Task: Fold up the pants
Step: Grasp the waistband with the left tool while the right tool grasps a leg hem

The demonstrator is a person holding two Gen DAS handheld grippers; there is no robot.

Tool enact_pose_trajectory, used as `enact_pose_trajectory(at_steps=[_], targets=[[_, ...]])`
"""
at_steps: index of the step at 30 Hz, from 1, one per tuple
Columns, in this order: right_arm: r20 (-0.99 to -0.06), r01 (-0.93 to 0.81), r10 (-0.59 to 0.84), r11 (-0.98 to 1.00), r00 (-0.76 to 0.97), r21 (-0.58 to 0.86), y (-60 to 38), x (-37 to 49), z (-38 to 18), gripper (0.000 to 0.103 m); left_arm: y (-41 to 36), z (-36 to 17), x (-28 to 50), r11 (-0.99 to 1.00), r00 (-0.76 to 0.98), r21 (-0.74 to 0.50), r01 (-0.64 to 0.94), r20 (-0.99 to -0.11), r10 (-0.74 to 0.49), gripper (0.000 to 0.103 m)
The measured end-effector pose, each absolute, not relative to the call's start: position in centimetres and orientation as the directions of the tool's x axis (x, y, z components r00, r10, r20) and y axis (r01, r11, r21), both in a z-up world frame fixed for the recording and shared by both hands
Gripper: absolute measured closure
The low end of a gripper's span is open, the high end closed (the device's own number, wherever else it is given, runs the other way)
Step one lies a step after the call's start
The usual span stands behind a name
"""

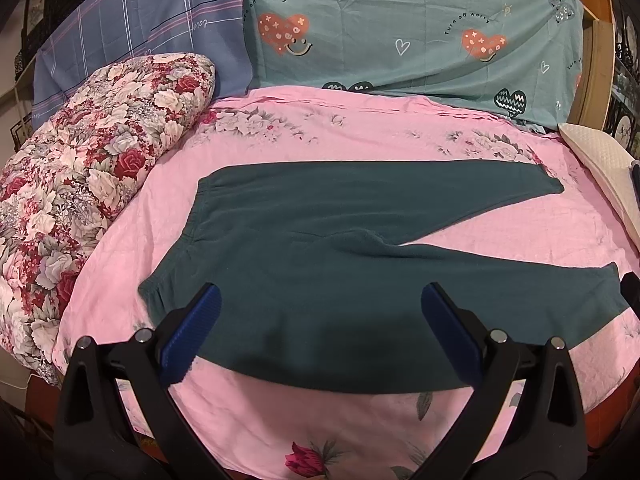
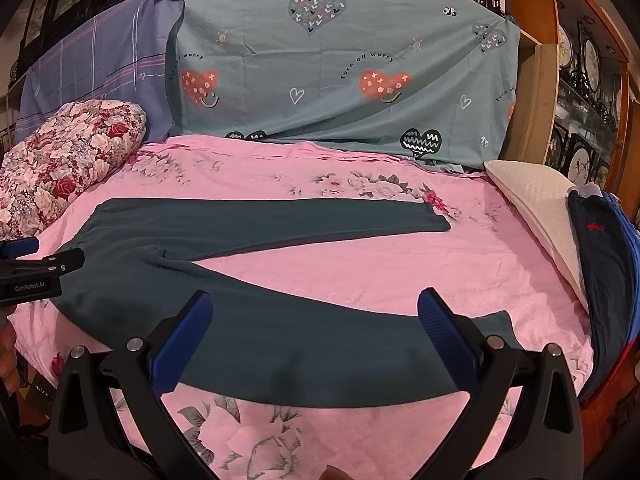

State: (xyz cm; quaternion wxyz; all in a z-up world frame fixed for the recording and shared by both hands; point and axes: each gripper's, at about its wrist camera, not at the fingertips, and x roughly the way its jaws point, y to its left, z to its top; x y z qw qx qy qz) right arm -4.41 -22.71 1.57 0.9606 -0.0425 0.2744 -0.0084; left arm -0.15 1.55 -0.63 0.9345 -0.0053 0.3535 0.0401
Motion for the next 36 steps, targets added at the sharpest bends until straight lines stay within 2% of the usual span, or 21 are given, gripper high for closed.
enact_pose_trajectory(at_steps=[7,12,16,20,23,26,33,36], targets=[[-0.541,-0.030,-0.017,0.997,0.841,-0.078,-22.6,-3.9,1.3,0.001,1.7,-1.0,0.4,0.996,0.738,0.019,-0.082,-0.671,0.074,0.002],[-0.574,-0.113,0.036,0.989,0.818,-0.099,-22.3,-2.5,1.0,0.001,3.0,-1.5,1.9,0.996,0.718,0.058,-0.066,-0.690,0.088,0.002],[-0.577,-0.185,0.059,0.969,0.815,-0.163,-22.5,-0.1,2.9,0.001,7.9,-0.7,4.8,0.987,0.693,0.098,-0.131,-0.703,0.161,0.002],[-0.572,-0.267,0.108,0.942,0.813,-0.203,-22.7,4.3,5.6,0.001,13.9,0.6,9.3,0.983,0.669,0.044,-0.180,-0.727,0.156,0.002],[-0.606,-0.329,0.154,0.925,0.781,-0.190,-22.5,9.8,6.0,0.001,16.5,0.0,13.5,0.967,0.625,0.102,-0.232,-0.747,0.229,0.002],[-0.640,-0.386,0.184,0.903,0.746,-0.189,-21.8,14.8,4.7,0.001,17.5,-1.6,17.7,0.958,0.577,0.147,-0.245,-0.772,0.265,0.002],[-0.744,-0.494,0.191,0.844,0.640,-0.208,-19.8,26.3,-1.0,0.003,18.9,-6.6,24.6,0.956,0.460,0.155,-0.249,-0.850,0.258,0.003],[-0.777,-0.552,0.220,0.812,0.590,-0.189,-19.0,30.1,-3.0,0.004,19.5,-8.2,25.7,0.958,0.430,0.146,-0.248,-0.869,0.244,0.007]])
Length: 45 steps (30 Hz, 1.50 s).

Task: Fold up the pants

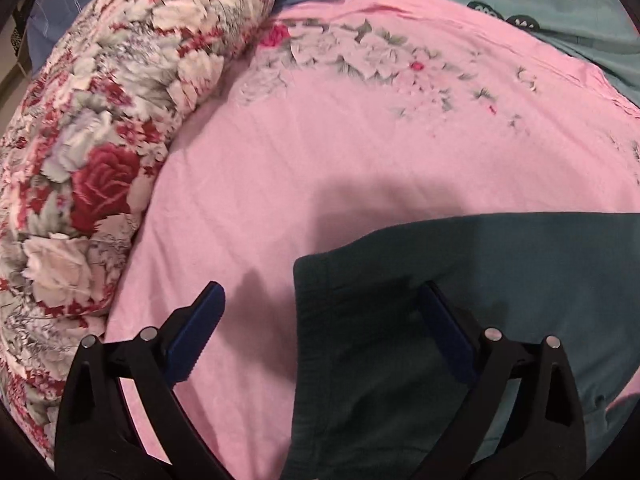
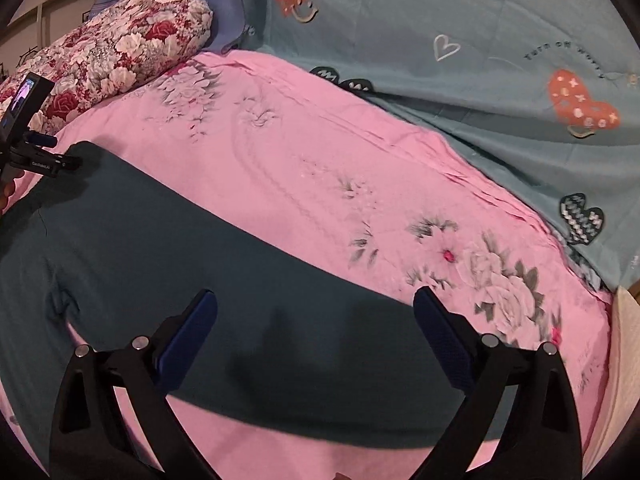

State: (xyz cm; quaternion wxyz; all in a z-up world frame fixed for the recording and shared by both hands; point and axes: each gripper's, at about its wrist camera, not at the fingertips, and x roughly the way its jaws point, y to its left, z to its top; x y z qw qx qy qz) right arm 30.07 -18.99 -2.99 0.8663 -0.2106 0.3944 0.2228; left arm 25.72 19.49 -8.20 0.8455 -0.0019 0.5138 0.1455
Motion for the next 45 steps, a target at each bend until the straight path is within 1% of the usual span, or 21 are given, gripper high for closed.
enact_pose_trajectory(at_steps=[1,3,6,7,8,9,10,11,14,17,24,28,30,33,35,39,41,42,43,44,45], targets=[[-0.786,-0.573,0.228,0.797,0.575,-0.188,-18.6,31.1,-3.6,0.004,19.6,-8.7,25.8,0.960,0.425,0.139,-0.244,-0.874,0.235,0.009],[-0.805,-0.616,0.240,0.765,0.542,-0.187,-17.8,32.5,-4.9,0.006,19.9,-9.0,25.7,0.964,0.442,0.111,-0.242,-0.872,0.211,0.009],[-0.845,-0.657,0.224,0.731,0.485,-0.183,-16.7,34.4,-7.3,0.018,19.9,-9.1,25.6,0.969,0.448,0.095,-0.227,-0.874,0.190,0.014],[-0.863,-0.672,0.233,0.725,0.449,-0.154,-16.7,34.6,-8.0,0.034,19.6,-9.1,25.5,0.973,0.450,0.092,-0.213,-0.874,0.181,0.022],[-0.861,-0.685,0.279,0.721,0.425,-0.104,-17.0,34.6,-7.9,0.048,19.2,-8.9,25.5,0.976,0.456,0.091,-0.197,-0.873,0.173,0.037],[-0.866,-0.706,0.331,0.707,0.375,-0.036,-17.2,34.6,-7.9,0.059,18.8,-8.8,25.5,0.979,0.459,0.094,-0.181,-0.872,0.169,0.045],[-0.865,-0.713,0.339,0.700,0.369,-0.029,-17.3,34.5,-7.9,0.074,18.3,-8.7,25.5,0.980,0.463,0.104,-0.172,-0.869,0.174,0.058],[-0.867,-0.720,0.343,0.693,0.363,-0.027,-17.2,34.4,-7.8,0.087,17.8,-8.6,25.6,0.978,0.466,0.125,-0.165,-0.864,0.189,0.066],[-0.868,-0.711,0.342,0.703,0.361,-0.018,-17.1,34.1,-7.6,0.098,17.4,-8.5,25.6,0.979,0.471,0.135,-0.154,-0.861,0.193,0.074],[-0.849,-0.701,0.354,0.713,0.393,-0.028,-17.2,33.3,-6.6,0.100,18.3,-7.7,25.4,0.980,0.485,0.088,-0.177,-0.859,0.165,0.081],[-0.740,-0.698,0.442,0.714,0.507,-0.051,-18.4,28.3,-0.6,0.100,18.4,-3.5,22.6,0.980,0.589,0.034,-0.194,-0.795,0.144,0.083],[-0.666,-0.733,0.511,0.676,0.543,-0.079,-18.6,20.8,3.6,0.101,17.7,-0.6,18.7,0.984,0.656,0.004,-0.178,-0.745,0.122,0.083],[-0.647,-0.753,0.543,0.653,0.534,-0.074,-18.6,16.4,4.4,0.101,17.6,0.2,15.8,0.986,0.684,-0.005,-0.168,-0.721,0.113,0.083],[-0.666,-0.789,0.567,0.612,0.485,-0.053,-17.8,10.0,3.0,0.101,17.4,-0.3,10.8,0.987,0.697,-0.014,-0.157,-0.710,0.101,0.083],[-0.701,-0.806,0.565,0.591,0.435,-0.025,-17.2,6.3,0.4,0.101,17.2,-1.8,7.7,0.989,0.679,-0.012,-0.145,-0.728,0.091,0.082],[-0.757,-0.814,0.532,0.581,0.380,-0.001,-16.0,2.1,-4.7,0.103,17.5,-5.7,4.0,0.988,0.621,-0.026,-0.150,-0.781,0.074,0.081],[-0.763,-0.804,0.516,0.594,0.390,-0.010,-15.6,1.4,-5.4,0.103,17.7,-6.6,2.9,0.986,0.612,-0.045,-0.159,-0.788,0.063,0.079],[-0.747,-0.795,0.522,0.607,0.412,-0.014,-15.7,1.2,-5.0,0.103,17.7,-6.7,2.6,0.986,0.614,-0.040,-0.160,-0.786,0.067,0.077],[-0.731,-0.787,0.528,0.617,0.432,-0.019,-15.8,1.1,-4.6,0.103,17.4,-6.7,2.3,0.987,0.621,-0.033,-0.158,-0.781,0.073,0.065],[-0.722,-0.778,0.525,0.628,0.450,-0.028,-15.9,1.0,-4.2,0.103,17.2,-6.4,2.0,0.988,0.630,-0.021,-0.153,-0.773,0.082,0.044],[-0.718,-0.771,0.517,0.635,0.467,-0.044,-15.9,0.9,-3.8,0.103,16.8,-6.1,1.7,0.989,0.642,-0.001,-0.147,-0.761,0.095,0.035]])
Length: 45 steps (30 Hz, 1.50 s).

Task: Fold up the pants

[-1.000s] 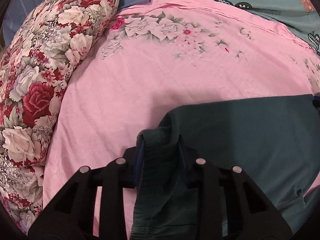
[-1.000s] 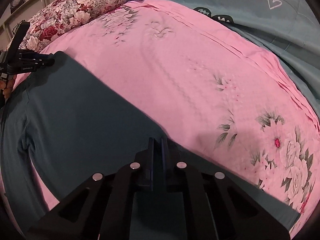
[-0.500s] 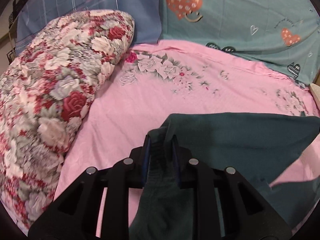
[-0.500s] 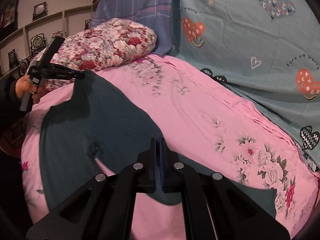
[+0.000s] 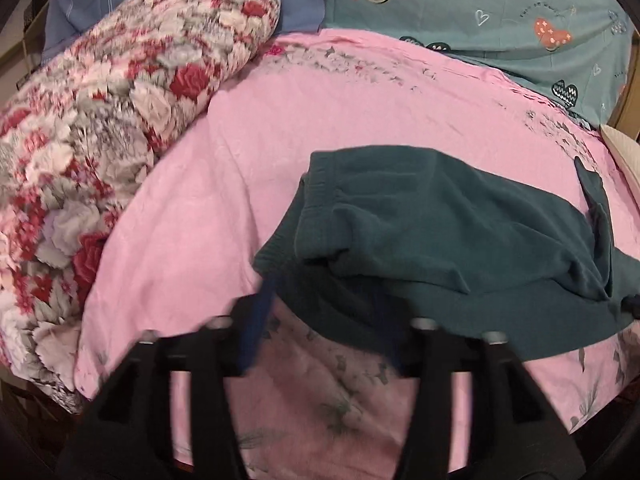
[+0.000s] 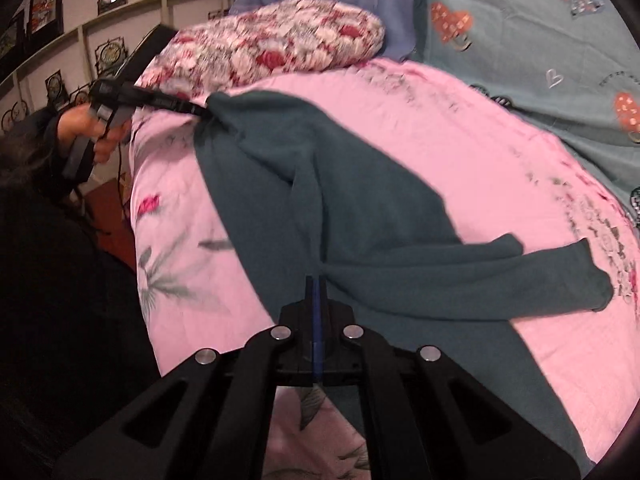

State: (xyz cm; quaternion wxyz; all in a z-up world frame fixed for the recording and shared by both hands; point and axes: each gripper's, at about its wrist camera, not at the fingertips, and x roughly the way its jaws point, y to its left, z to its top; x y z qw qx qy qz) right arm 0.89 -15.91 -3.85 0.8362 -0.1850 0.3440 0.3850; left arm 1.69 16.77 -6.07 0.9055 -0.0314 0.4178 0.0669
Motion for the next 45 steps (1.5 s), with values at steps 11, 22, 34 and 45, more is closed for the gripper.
enact_pose_trajectory(at_steps=[11,22,34,45], targets=[[-0.740,-0.785,0.403,0.560,0.538,-0.266,-12.4,2.0,-4.5,0.061,15.3,-6.9,3.6,0.990,0.620,-0.054,-0.130,-0.783,0.039,0.043],[-0.734,-0.815,0.524,0.576,0.433,-0.069,-13.3,3.0,-2.4,0.102,18.2,-4.3,3.6,0.969,0.661,-0.203,-0.141,-0.748,-0.061,0.096],[-0.736,-0.804,0.550,0.594,0.394,0.013,-13.8,1.4,-3.0,0.102,17.7,-5.9,2.2,0.957,0.648,-0.253,-0.141,-0.754,-0.104,0.022],[-0.729,-0.802,0.562,0.597,0.391,0.029,-14.2,1.3,-3.5,0.102,18.1,-8.0,4.8,0.918,0.605,-0.341,-0.201,-0.781,-0.157,0.070]])
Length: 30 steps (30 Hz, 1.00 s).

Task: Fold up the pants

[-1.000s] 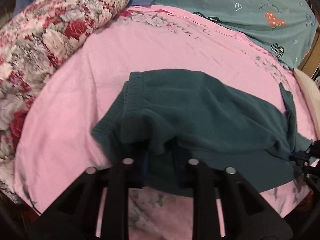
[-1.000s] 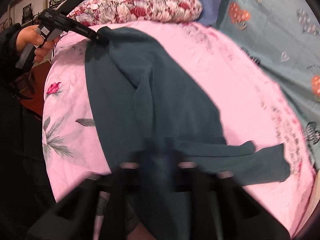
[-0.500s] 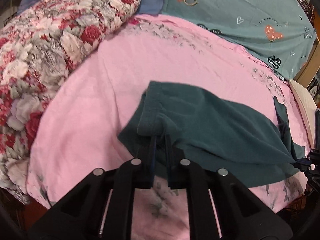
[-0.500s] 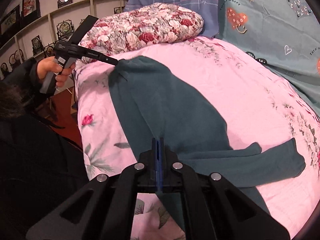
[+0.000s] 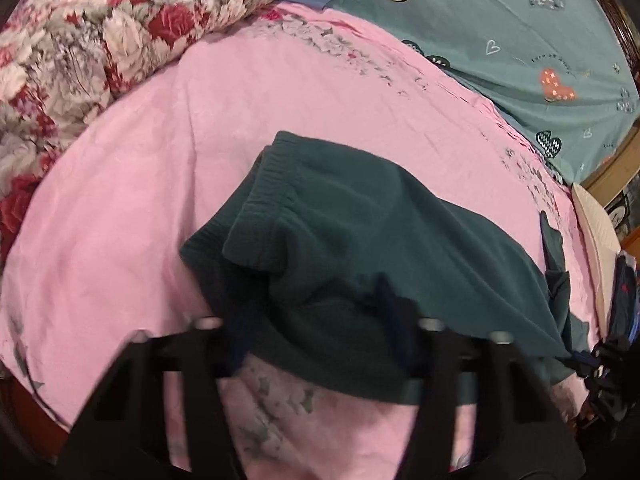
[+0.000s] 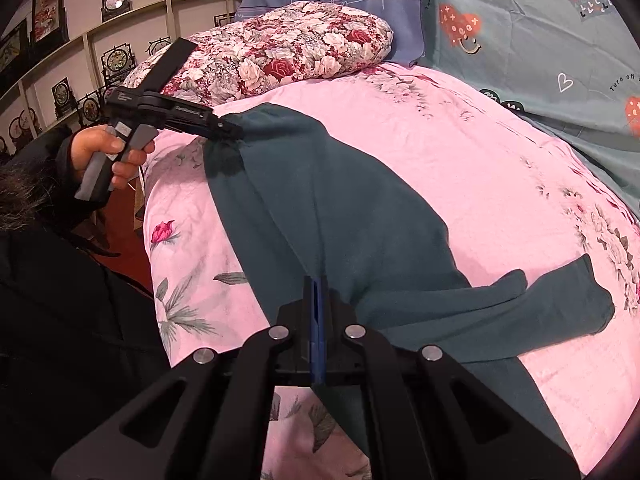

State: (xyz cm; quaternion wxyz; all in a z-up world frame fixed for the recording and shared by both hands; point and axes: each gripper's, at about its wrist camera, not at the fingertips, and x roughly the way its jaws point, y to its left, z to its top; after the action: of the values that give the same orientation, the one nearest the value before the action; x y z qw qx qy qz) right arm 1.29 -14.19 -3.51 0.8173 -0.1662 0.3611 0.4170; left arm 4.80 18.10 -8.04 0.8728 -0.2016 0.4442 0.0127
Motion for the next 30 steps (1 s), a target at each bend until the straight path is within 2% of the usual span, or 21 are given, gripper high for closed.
enact_pose_trajectory(at_steps=[1,2,3,11,18,21,27,30], targets=[[-0.730,-0.801,0.562,0.597,0.389,0.033,-14.2,1.4,-3.5,0.102,18.3,-8.1,5.0,0.913,0.610,-0.352,-0.205,-0.776,-0.162,0.085],[-0.729,-0.801,0.563,0.597,0.389,0.034,-14.1,1.3,-3.5,0.102,18.5,-7.9,5.2,0.908,0.617,-0.366,-0.204,-0.768,-0.171,0.094],[-0.726,-0.801,0.565,0.597,0.391,0.034,-14.2,1.2,-3.3,0.102,18.6,-7.7,5.2,0.903,0.624,-0.381,-0.198,-0.759,-0.184,0.096],[-0.677,-0.814,0.626,0.577,0.386,0.069,-14.9,0.4,-0.9,0.102,19.4,-4.0,3.5,0.915,0.674,-0.368,-0.168,-0.719,-0.166,0.096],[-0.738,-0.808,0.570,0.586,0.360,0.058,-13.8,0.9,-2.5,0.102,20.3,-5.9,4.2,0.912,0.614,-0.362,-0.191,-0.769,-0.176,0.091],[-0.727,-0.813,0.585,0.579,0.360,0.063,-13.9,0.6,-2.1,0.102,20.4,-5.7,3.9,0.916,0.631,-0.358,-0.181,-0.757,-0.171,0.098],[-0.670,-0.813,0.650,0.570,0.358,0.119,-15.2,0.2,-0.2,0.102,19.5,-4.3,2.3,0.935,0.648,-0.324,-0.148,-0.745,-0.156,0.099],[-0.685,-0.827,0.647,0.550,0.335,0.115,-15.2,-0.5,-0.5,0.102,19.9,-4.9,1.6,0.941,0.633,-0.296,-0.161,-0.763,-0.132,0.099]])
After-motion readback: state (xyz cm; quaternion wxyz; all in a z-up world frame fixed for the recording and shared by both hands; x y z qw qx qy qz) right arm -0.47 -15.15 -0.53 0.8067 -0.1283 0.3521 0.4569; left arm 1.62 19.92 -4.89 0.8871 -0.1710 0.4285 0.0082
